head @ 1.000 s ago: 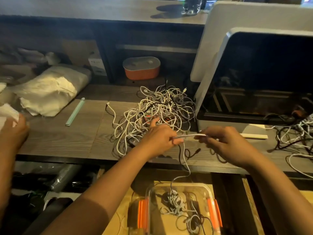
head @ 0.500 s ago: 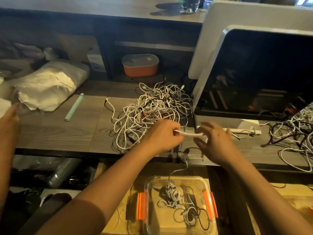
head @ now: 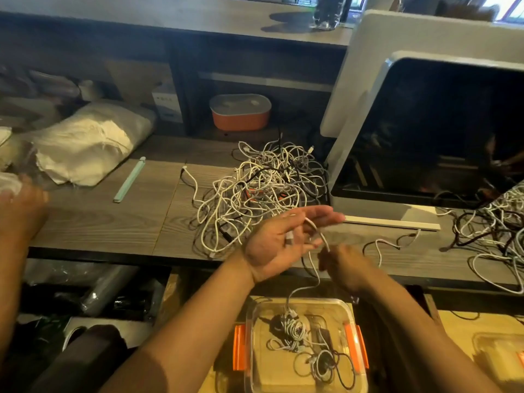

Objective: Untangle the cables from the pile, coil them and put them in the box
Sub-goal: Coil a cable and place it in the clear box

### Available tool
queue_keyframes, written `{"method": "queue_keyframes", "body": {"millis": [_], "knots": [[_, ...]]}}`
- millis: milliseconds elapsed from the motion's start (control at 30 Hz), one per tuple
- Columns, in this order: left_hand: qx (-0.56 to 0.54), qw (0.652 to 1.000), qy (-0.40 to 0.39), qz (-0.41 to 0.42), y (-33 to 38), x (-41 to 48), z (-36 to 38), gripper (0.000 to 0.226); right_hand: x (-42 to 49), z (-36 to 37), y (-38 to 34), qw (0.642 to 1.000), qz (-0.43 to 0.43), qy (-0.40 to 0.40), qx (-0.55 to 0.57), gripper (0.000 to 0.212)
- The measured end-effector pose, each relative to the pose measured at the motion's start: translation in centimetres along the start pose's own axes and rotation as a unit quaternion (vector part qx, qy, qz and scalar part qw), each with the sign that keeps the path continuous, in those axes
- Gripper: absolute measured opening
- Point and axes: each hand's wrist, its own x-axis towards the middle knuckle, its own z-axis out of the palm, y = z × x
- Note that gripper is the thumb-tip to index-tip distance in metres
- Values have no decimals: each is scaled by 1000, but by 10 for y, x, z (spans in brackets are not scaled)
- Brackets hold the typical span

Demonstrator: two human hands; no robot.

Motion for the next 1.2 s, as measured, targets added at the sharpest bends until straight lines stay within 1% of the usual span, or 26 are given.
{"method": "queue_keyframes", "body": {"millis": [33,100,167,200,233,267,300,367,400,433,500,567,600,667,700,733,800,833,867,900,967,1000,1033,1067,1100,1200], "knots": [[19,1000,21,1,-2,4,9,36,-1,6,-5,999,-11,-28,-29,16],[70,992,103,3,-3,14,23,38,-2,18,-14,996,-40,-49,-56,17],[104,978,182,18,-4,24,27,38,-4,27,-20,995,-63,-37,-69,14],[136,969,203,31,-4,29,25,39,-7,30,-22,996,-67,-28,-57,12],[189,955,222,49,-4,32,20,40,-9,31,-23,997,-67,-21,-35,9],[267,932,238,65,-3,35,14,40,-12,29,-25,998,-68,-16,-10,7],[368,894,245,75,-2,36,7,37,-14,26,-26,998,-68,-12,11,7],[544,804,225,81,-1,36,-2,22,-18,15,-29,996,-63,-3,58,7],[599,769,207,80,-1,34,-5,16,-20,9,-30,995,-60,6,85,8],[641,740,192,73,-3,31,-8,14,-20,4,-30,993,-56,24,102,10],[701,689,182,28,-5,27,-14,26,-18,-4,-29,988,-43,102,104,13],[728,665,163,-38,-9,21,-19,43,-16,-9,-23,976,-19,181,123,13],[736,657,150,-67,-10,18,-20,53,-16,-11,-20,968,-7,200,152,13],[758,630,129,-105,-12,10,-21,66,-15,-14,-16,953,7,208,220,12],[773,613,130,-102,-14,6,-21,63,-15,-15,-15,950,7,209,232,13],[787,596,138,-80,-15,2,-21,53,-15,-17,-15,950,3,210,230,14],[809,570,143,-29,-13,-3,-22,25,-14,-22,-13,952,-9,212,222,14],[804,579,137,-23,-14,-4,-25,21,-13,-24,-11,954,-10,207,218,13],[780,612,127,-31,-14,-5,-27,27,-11,-27,-9,957,-4,200,212,12],[729,674,110,-55,-16,-4,-30,33,-9,-27,-6,959,8,190,210,11],[533,838,88,-79,-14,-3,-23,39,-3,-22,-5,964,37,167,203,19],[418,901,87,-73,-12,-2,-14,39,-1,-16,-7,967,47,157,193,24],[324,940,89,-60,-12,-3,-7,39,1,-11,-10,969,47,154,188,28],[280,955,94,-41,-9,-2,0,39,1,-7,-16,967,41,158,197,32],[271,957,100,-21,-6,-1,4,39,0,-3,-21,962,32,161,217,36],[289,951,105,37,6,7,13,37,-4,6,-38,963,2,130,236,39]]}}
